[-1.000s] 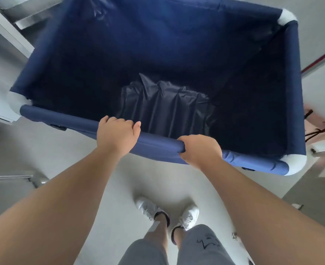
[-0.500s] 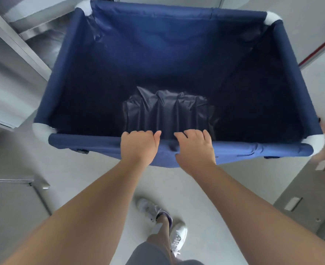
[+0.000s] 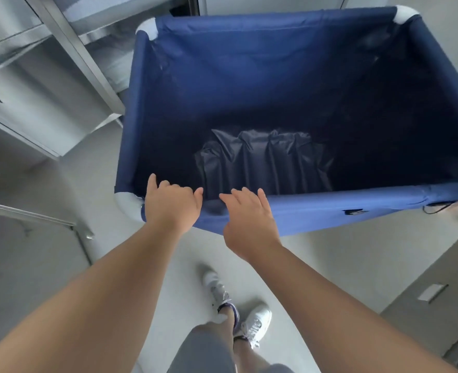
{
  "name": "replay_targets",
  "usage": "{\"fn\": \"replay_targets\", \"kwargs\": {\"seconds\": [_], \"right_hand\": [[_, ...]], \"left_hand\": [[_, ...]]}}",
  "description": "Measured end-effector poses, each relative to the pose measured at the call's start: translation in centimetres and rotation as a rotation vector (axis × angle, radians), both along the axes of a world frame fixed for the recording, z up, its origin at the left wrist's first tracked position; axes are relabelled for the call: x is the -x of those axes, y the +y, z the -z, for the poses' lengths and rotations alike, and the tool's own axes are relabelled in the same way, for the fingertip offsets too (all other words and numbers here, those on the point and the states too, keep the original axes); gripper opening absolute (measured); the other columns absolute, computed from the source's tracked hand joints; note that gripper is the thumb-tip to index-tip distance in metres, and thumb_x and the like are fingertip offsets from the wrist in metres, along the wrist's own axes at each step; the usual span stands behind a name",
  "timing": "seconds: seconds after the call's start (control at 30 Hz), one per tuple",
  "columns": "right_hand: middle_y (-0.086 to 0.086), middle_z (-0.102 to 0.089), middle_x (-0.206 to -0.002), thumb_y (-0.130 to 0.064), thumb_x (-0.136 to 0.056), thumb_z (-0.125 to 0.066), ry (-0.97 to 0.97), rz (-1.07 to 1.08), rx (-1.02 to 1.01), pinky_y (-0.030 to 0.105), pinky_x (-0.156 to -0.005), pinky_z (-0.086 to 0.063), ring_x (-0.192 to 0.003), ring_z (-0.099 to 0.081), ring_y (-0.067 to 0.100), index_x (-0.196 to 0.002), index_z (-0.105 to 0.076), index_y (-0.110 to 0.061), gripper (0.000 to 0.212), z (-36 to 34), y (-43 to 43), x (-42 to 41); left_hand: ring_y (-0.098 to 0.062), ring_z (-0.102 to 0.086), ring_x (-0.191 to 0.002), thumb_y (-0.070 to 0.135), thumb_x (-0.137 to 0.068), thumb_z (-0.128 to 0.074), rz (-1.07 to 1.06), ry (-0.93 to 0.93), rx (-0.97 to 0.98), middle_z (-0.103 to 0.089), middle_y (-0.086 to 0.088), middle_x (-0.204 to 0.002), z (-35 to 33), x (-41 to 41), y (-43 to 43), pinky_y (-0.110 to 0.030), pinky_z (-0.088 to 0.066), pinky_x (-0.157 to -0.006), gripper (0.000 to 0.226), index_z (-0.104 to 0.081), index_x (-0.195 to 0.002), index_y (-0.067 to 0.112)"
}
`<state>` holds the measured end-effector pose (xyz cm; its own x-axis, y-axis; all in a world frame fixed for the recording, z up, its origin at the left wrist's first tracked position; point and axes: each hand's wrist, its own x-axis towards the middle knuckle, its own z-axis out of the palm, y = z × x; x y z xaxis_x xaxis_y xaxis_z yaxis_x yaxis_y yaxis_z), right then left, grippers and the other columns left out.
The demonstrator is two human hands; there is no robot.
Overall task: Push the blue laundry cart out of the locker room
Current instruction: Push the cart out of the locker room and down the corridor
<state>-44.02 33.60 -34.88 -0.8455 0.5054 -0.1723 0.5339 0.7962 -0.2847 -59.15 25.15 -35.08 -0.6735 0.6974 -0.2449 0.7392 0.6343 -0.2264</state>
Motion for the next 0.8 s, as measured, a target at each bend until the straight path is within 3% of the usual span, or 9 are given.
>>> {"fn": "replay_targets", "kwargs": {"seconds": [0.13, 0.27, 0.4, 0.5, 0.6, 0.7, 0.8], "right_hand": [[0.001, -0.037, -0.153, -0.019, -0.089, -0.052, -0.018, -0.005, -0.008, 0.048, -0.123, 0.003, -0.149, -0.015, 0.025, -0.149, -0.034, -0.024, 0.063, -0.2, -2.0, -0.1], [-0.001, -0.049, -0.14, -0.019, -0.088, -0.056, 0.007, -0.004, -0.037, 0.048, -0.123, 0.001, -0.145, -0.025, 0.024, -0.141, -0.045, -0.022, 0.054, -0.6, -4.7, 0.7], [-0.005, -0.059, -0.115, -0.017, -0.088, -0.057, 0.034, 0.07, -0.022, 0.044, -0.123, -0.008, -0.122, -0.046, 0.021, -0.127, -0.059, -0.025, 0.04, -0.7, -8.4, 1.8], [-0.005, -0.056, -0.093, -0.014, -0.087, -0.053, 0.001, 0.087, -0.005, 0.045, -0.118, -0.022, -0.094, -0.046, 0.021, -0.1, -0.062, -0.026, 0.019, -0.9, -11.6, 2.5], [-0.003, -0.051, -0.078, -0.012, -0.091, -0.043, -0.018, 0.096, 0.014, 0.04, -0.103, -0.038, -0.073, -0.036, 0.021, -0.089, -0.057, -0.02, 0.017, -0.6, -14.1, 2.7], [-0.005, -0.056, -0.08, -0.03, -0.101, -0.03, -0.033, 0.211, 0.077, 0.038, -0.117, -0.02, -0.081, -0.042, 0.019, -0.095, -0.061, -0.02, 0.033, -0.3, -14.8, 2.1], [-0.008, -0.049, -0.073, -0.045, -0.097, -0.022, -0.054, 0.274, 0.068, 0.038, -0.118, -0.013, -0.082, -0.038, 0.016, -0.082, -0.055, -0.023, 0.043, -0.1, -14.8, 0.3]], "left_hand": [[-0.024, -0.056, -0.095, 0.045, -0.096, -0.014, 0.044, 0.021, -0.01, -0.066, 0.001, -0.072, 0.2, -0.3, -2.2, -0.049, -0.01, -0.118, 0.064, -0.069, -0.073, 0.021], [-0.024, -0.051, -0.118, 0.045, -0.097, -0.019, 0.138, -0.011, -0.036, -0.071, 0.0, -0.096, 0.1, 0.7, -3.5, -0.047, -0.01, -0.118, 0.06, -0.073, -0.088, 0.022], [-0.024, -0.042, -0.133, 0.043, -0.098, -0.025, 0.274, -0.017, -0.046, -0.07, -0.002, -0.112, -0.4, 3.5, -5.3, -0.045, -0.015, -0.117, 0.052, -0.073, -0.099, 0.021], [-0.021, -0.035, -0.137, 0.042, -0.098, -0.027, 0.42, -0.059, -0.011, -0.069, 0.003, -0.11, -0.4, 5.2, -7.2, -0.044, -0.01, -0.119, 0.049, -0.073, -0.096, 0.025], [-0.019, -0.044, -0.121, 0.038, -0.096, -0.027, 0.563, -0.136, -0.03, -0.065, 0.007, -0.087, 0.1, 4.8, -8.6, -0.043, -0.001, -0.121, 0.049, -0.072, -0.084, 0.024], [-0.022, -0.053, -0.096, 0.034, -0.097, -0.035, 0.628, -0.137, -0.194, -0.062, 0.004, -0.069, 0.6, 3.5, -9.4, -0.041, -0.015, -0.119, 0.045, -0.071, -0.073, 0.019], [-0.025, -0.054, -0.078, 0.031, -0.094, -0.037, 0.636, -0.107, -0.319, -0.064, -0.001, -0.06, 0.8, 1.7, -10.3, -0.041, -0.036, -0.105, 0.048, -0.07, -0.062, 0.016]]}}
